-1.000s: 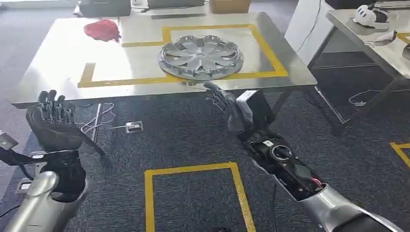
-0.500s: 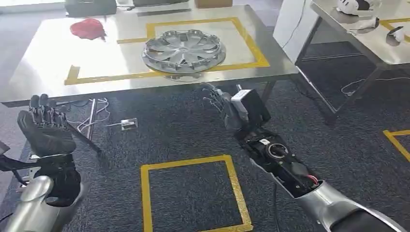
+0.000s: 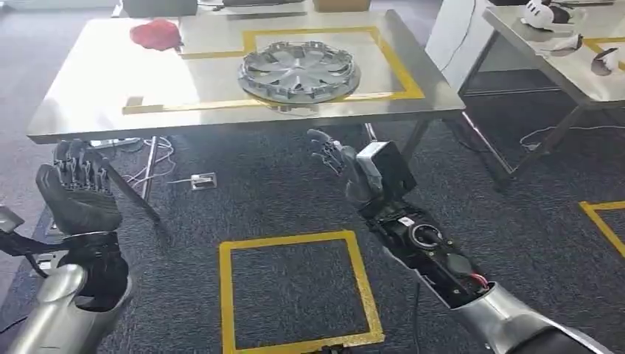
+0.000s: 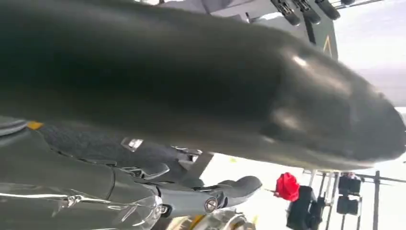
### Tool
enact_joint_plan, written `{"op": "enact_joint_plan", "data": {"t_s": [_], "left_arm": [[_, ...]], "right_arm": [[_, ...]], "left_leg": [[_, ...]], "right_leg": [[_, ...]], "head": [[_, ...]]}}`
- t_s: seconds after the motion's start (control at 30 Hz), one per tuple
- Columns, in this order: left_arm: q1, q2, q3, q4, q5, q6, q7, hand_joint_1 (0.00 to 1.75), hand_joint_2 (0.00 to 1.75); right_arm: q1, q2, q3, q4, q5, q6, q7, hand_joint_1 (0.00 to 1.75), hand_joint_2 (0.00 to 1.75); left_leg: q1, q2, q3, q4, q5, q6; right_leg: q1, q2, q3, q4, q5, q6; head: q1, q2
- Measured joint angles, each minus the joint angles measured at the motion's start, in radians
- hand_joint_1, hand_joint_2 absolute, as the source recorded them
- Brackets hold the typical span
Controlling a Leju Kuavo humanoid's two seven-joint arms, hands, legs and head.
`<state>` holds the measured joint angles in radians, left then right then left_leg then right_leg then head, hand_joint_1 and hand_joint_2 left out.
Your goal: Take the parts from the cabinet and place them on the table.
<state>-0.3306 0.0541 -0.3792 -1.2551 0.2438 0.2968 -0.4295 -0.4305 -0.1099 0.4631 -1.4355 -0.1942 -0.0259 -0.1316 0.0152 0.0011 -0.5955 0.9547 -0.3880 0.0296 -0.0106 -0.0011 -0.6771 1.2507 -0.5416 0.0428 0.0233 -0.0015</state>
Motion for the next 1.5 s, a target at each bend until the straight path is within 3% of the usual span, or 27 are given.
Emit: {"op": "enact_joint_plan", "data": {"t_s": [0.07,0.1,0.13,0.27,0.33,0.4,0.43,0.47,0.5,0.57,0.63,0.77,0.8,0.83,0.93,0.97,1.0,1.07,1.13,1.2,1.27,1.33,1.37,1.4,1.43,1.47,1.5], "left_arm": [[0.0,0.0,0.0,-0.001,-0.001,0.0,0.0,0.0,0.0],[-0.001,-0.001,0.0,-0.002,-0.002,0.0,0.0,0.0,0.0],[-0.002,-0.001,0.0,-0.003,-0.003,0.0,0.0,0.0,0.0],[-0.002,-0.002,0.0,-0.004,-0.01,-0.003,0.001,0.0,0.0],[-0.004,-0.001,0.0,-0.004,-0.012,-0.003,0.002,0.0,0.0],[-0.003,-0.001,0.0,-0.005,-0.014,-0.003,0.004,0.0,0.0],[-0.001,-0.001,0.0,-0.005,-0.014,-0.003,0.005,0.0,0.0],[-0.001,-0.001,0.0,-0.005,-0.014,-0.003,0.006,0.0,0.0],[-0.001,0.0,0.0,-0.005,-0.015,-0.002,0.007,0.0,0.0],[-0.001,0.0,0.0,-0.006,-0.016,-0.001,0.008,0.0,0.0],[-0.004,0.0,0.0,-0.014,-0.019,0.003,0.017,0.0,0.0],[-0.001,0.001,0.0,-0.022,-0.026,0.01,0.031,0.0,0.0],[-0.002,0.001,0.0,-0.026,-0.028,0.01,0.034,0.0,0.0],[-0.001,0.001,0.0,-0.032,-0.029,0.012,0.036,0.0,0.0],[0.001,0.001,0.0,-0.034,-0.029,0.015,0.04,0.0,0.0],[0.004,0.001,0.0,-0.034,-0.029,0.015,0.041,0.0,0.0],[0.007,0.001,0.0,-0.034,-0.029,0.015,0.042,0.0,0.0],[0.01,0.001,0.0,-0.037,-0.029,0.016,0.042,0.0,0.0],[0.01,0.0,0.0,-0.044,-0.029,0.016,0.042,0.0,0.0],[0.009,0.001,0.0,-0.047,-0.029,0.018,0.043,0.0,0.0],[0.011,0.002,0.0,-0.049,-0.028,0.025,0.046,0.0,0.0],[0.01,0.003,0.0,-0.052,-0.028,0.027,0.05,0.0,0.0],[0.011,0.003,0.0,-0.055,-0.028,0.029,0.05,0.0,0.0],[0.008,0.003,0.0,-0.062,-0.028,0.029,0.05,0.0,0.0],[0.01,0.0,0.0,-0.068,-0.028,0.031,0.05,0.0,0.0],[0.008,0.0,0.0,-0.068,-0.028,0.031,0.049,0.0,0.0],[0.005,0.0,0.0,-0.068,-0.027,0.031,0.05,0.0,0.0]], "right_arm": [[-0.002,0.0,-0.001,-0.001,0.007,0.0,0.0,0.0,0.0],[-0.002,0.0,-0.002,-0.004,0.008,0.0,0.0,0.0,0.0],[-0.002,0.0,-0.002,-0.007,0.008,0.0,0.0,0.0,0.0],[-0.001,0.0,-0.004,-0.015,0.013,0.0,0.004,0.0,0.0],[-0.003,0.0,-0.005,-0.019,0.022,0.002,0.005,0.0,0.0],[-0.001,0.0,-0.005,-0.022,0.025,0.002,0.008,0.0,0.0],[0.0,0.0,-0.005,-0.023,0.025,0.003,0.008,0.0,0.0],[0.001,0.0,-0.005,-0.023,0.025,0.003,0.01,0.0,0.0],[0.001,0.0,-0.005,-0.023,0.025,0.003,0.01,0.0,0.0],[0.001,0.0,-0.005,-0.025,0.025,0.003,0.011,0.0,0.0],[0.001,0.0,-0.006,-0.032,0.025,0.004,0.013,0.0,0.0],[0.002,0.0,-0.008,-0.039,0.026,0.005,0.019,0.0,0.0],[0.003,0.0,-0.012,-0.041,0.026,0.005,0.019,0.0,0.0],[0.002,0.0,-0.015,-0.042,0.026,0.005,0.019,0.0,0.0],[0.01,0.0,-0.015,-0.044,0.026,0.005,0.023,0.0,0.0],[0.014,0.0,-0.015,-0.044,0.026,0.005,0.023,0.0,0.0],[0.017,0.0,-0.015,-0.044,0.026,0.005,0.023,0.0,0.0],[0.016,0.0,-0.016,-0.045,0.025,0.006,0.024,0.0,0.0],[0.016,0.0,-0.017,-0.05,0.025,0.008,0.023,0.0,0.0],[0.016,0.0,-0.017,-0.05,0.025,0.008,0.024,0.0,0.0],[0.024,0.0,-0.017,-0.05,0.02,0.01,0.024,0.0,0.0],[0.024,0.0,-0.017,-0.053,0.019,0.014,0.024,0.0,0.0],[0.024,0.0,-0.017,-0.056,0.018,0.016,0.025,0.0,0.0],[0.023,0.0,-0.017,-0.062,0.018,0.016,0.025,0.0,0.0],[0.026,0.0,-0.018,-0.067,0.018,0.017,0.026,0.0,0.0],[0.025,0.0,-0.019,-0.066,0.014,0.018,0.025,0.0,0.0],[0.023,0.0,-0.019,-0.066,0.007,0.019,0.027,0.0,0.0]], "left_leg": [[0.0,-0.002,-0.004,0.001,0.007,-0.006],[0.001,-0.001,-0.004,0.001,0.01,-0.009],[-0.006,-0.002,-0.01,0.001,0.016,-0.018],[-0.006,-0.001,-0.018,-0.004,0.038,-0.043],[0.0,-0.003,-0.05,0.054,-0.031,-0.048],[0.002,-0.003,-0.12,0.227,-0.131,-0.055],[0.002,-0.003,-0.15,0.309,-0.163,-0.058],[0.002,-0.003,-0.154,0.337,-0.167,-0.058],[0.002,-0.003,-0.13,0.311,-0.151,-0.057],[0.002,-0.002,-0.02,0.145,-0.088,-0.051],[-0.004,-0.003,0.067,-0.004,-0.075,-0.039],[-0.007,-0.005,0.055,-0.002,-0.054,-0.011],[-0.002,-0.002,0.055,-0.006,-0.048,-0.004],[-0.001,-0.002,0.053,-0.006,-0.045,0.0],[-0.001,0.0,0.046,-0.005,-0.04,0.005],[-0.001,0.0,0.045,-0.005,-0.038,0.004],[-0.001,-0.001,0.044,-0.004,-0.037,0.004],[-0.001,-0.002,0.044,-0.002,-0.036,0.002],[-0.002,-0.003,0.043,-0.002,-0.036,-0.004],[-0.006,-0.004,0.031,0.002,-0.03,-0.017],[-0.011,-0.003,0.027,0.006,-0.034,0.007],[-0.012,0.0,0.027,0.006,-0.037,-0.001],[-0.015,0.0,0.033,-0.009,-0.03,0.008],[-0.016,0.001,0.052,-0.044,-0.016,0.021],[0.007,0.005,0.084,-0.097,0.007,0.021],[0.005,0.012,0.109,-0.133,0.019,0.014],[0.009,0.015,0.118,-0.143,0.025,0.012]], "right_leg": [[0.0,0.0,0.126,-0.195,0.075,-0.008],[0.001,0.002,0.172,-0.279,0.087,-0.014],[0.007,0.004,0.184,-0.305,0.076,-0.018],[0.007,0.006,0.167,-0.31,0.102,-0.042],[0.001,0.001,0.153,-0.316,0.121,-0.055],[0.002,-0.002,0.129,-0.316,0.134,-0.061],[0.003,-0.003,0.117,-0.315,0.142,-0.061],[0.003,-0.003,0.108,-0.315,0.149,-0.061],[0.004,-0.003,0.099,-0.315,0.155,-0.06],[0.004,-0.002,0.087,-0.311,0.164,-0.055],[0.012,-0.001,0.075,-0.299,0.169,-0.046],[0.008,-0.001,0.069,-0.302,0.185,-0.023],[0.004,0.0,0.065,-0.292,0.172,-0.017],[0.004,0.0,0.052,-0.257,0.139,-0.012],[0.0,0.0,-0.038,-0.007,0.009,0.0],[0.0,0.0,-0.049,0.034,-0.002,0.001],[0.0,-0.001,-0.043,0.032,0.004,0.001],[0.0,0.0,0.048,-0.12,0.085,-0.005],[0.001,0.002,0.127,-0.275,0.123,-0.017],[0.009,0.001,0.129,-0.294,0.12,-0.025],[0.005,0.005,0.126,-0.299,0.12,-0.023],[0.001,0.006,0.129,-0.307,0.125,-0.017],[-0.001,0.007,0.133,-0.318,0.13,-0.014],[0.004,0.009,0.146,-0.34,0.14,-0.01],[0.004,0.008,0.15,-0.35,0.139,-0.013],[0.006,0.007,0.141,-0.327,0.124,-0.007],[0.001,0.008,0.106,-0.251,0.086,-0.001]], "head": [[0.009,0.0],[0.013,0.0],[0.014,0.0],[0.008,0.0],[-0.002,0.0],[-0.021,0.0],[-0.024,0.0],[-0.029,0.0],[-0.031,0.0],[-0.039,0.0],[-0.047,0.0],[-0.038,0.0],[-0.039,0.0],[-0.031,0.0],[-0.013,0.0],[-0.01,0.0],[-0.007,0.0],[0.001,0.0],[0.008,0.0],[0.009,0.0],[-0.002,0.0],[-0.009,0.0],[-0.012,0.0],[-0.023,0.0],[-0.03,0.0],[-0.024,0.0],[-0.02,0.0]]}}
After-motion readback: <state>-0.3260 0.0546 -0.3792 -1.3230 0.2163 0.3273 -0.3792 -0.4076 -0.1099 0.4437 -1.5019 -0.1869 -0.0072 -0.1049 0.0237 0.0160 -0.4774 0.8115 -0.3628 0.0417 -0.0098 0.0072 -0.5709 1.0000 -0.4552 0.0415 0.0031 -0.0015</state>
